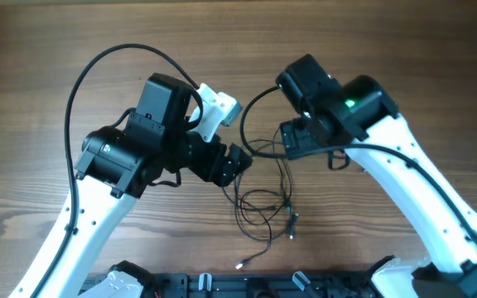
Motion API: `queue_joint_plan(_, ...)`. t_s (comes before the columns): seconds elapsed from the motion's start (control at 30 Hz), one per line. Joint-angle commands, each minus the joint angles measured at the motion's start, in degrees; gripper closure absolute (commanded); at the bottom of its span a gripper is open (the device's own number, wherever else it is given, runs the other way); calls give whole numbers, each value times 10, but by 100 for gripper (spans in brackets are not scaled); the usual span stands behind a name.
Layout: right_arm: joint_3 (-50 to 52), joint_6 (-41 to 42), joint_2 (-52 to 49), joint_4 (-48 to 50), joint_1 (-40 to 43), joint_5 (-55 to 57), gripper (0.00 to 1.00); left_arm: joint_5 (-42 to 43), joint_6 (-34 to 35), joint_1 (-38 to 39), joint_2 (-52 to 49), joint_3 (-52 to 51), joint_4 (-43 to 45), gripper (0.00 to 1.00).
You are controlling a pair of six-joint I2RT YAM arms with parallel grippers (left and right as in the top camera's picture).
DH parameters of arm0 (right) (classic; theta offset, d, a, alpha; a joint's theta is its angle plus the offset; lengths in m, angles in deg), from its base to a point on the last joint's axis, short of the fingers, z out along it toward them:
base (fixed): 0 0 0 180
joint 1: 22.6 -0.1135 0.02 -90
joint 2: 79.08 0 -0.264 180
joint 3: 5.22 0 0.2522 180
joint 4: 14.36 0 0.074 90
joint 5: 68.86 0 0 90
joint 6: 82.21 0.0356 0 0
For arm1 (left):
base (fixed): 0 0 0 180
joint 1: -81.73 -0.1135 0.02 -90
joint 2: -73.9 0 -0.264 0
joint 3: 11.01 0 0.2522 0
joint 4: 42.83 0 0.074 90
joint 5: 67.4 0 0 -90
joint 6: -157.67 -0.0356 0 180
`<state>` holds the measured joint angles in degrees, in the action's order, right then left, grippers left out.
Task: Untangle cables
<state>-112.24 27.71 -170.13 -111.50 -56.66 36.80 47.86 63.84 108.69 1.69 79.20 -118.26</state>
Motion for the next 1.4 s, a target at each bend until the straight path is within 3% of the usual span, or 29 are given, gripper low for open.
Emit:
queue_joint_plan(0.0,1,12,-24,17,0,25,0,-134,42,2,0,-20,-6,13)
queue_joint_plan(0.1,1,38,-25,58,0,27,0,-182,111,-3,0,-37,-6,9)
queue_joint_plan(0.17,1,101,-25,93,6,26,0,-183,168,-23,0,-39,-1,5)
queue_joint_plan(0.3,1,224,-25,120,23,23,0,-183,213,-105,0,-39,-4,5)
queue_joint_plan(0.47,8,221,-25,159,63,14,0,-183,221,-227,1,-42,-29,7)
queue_joint_plan(0.67,73,172,-25,254,88,-96,0,-183,218,-248,6,-42,-48,8)
queue_joint_plan(0.8,127,38,-25,300,88,-117,0,-183,203,-249,6,-42,-53,7)
queue_joint_plan(1.07,268,-461,-27,361,87,-113,0,-183,192,-248,6,-42,-56,3)
queue_joint_plan(1.13,301,-505,-28,382,87,-113,0,-183,192,-248,6,-42,-59,2)
queue_joint_plan(1.23,310,-482,-28,420,88,-133,0,-182,193,-248,6,-42,-59,2)
queue_joint_plan(1.27,310,-478,-28,430,88,-144,12,-178,192,-248,6,-42,-59,2)
queue_joint_plan(1.3,310,-478,-29,436,88,-159,28,-174,192,-248,6,-42,-59,2)
queue_joint_plan(1.33,310,-477,-31,440,88,-171,51,-172,192,-248,6,-42,-60,2)
queue_joint_plan(1.37,310,-463,-33,446,88,-178,66,-171,192,-248,6,-42,-61,2)
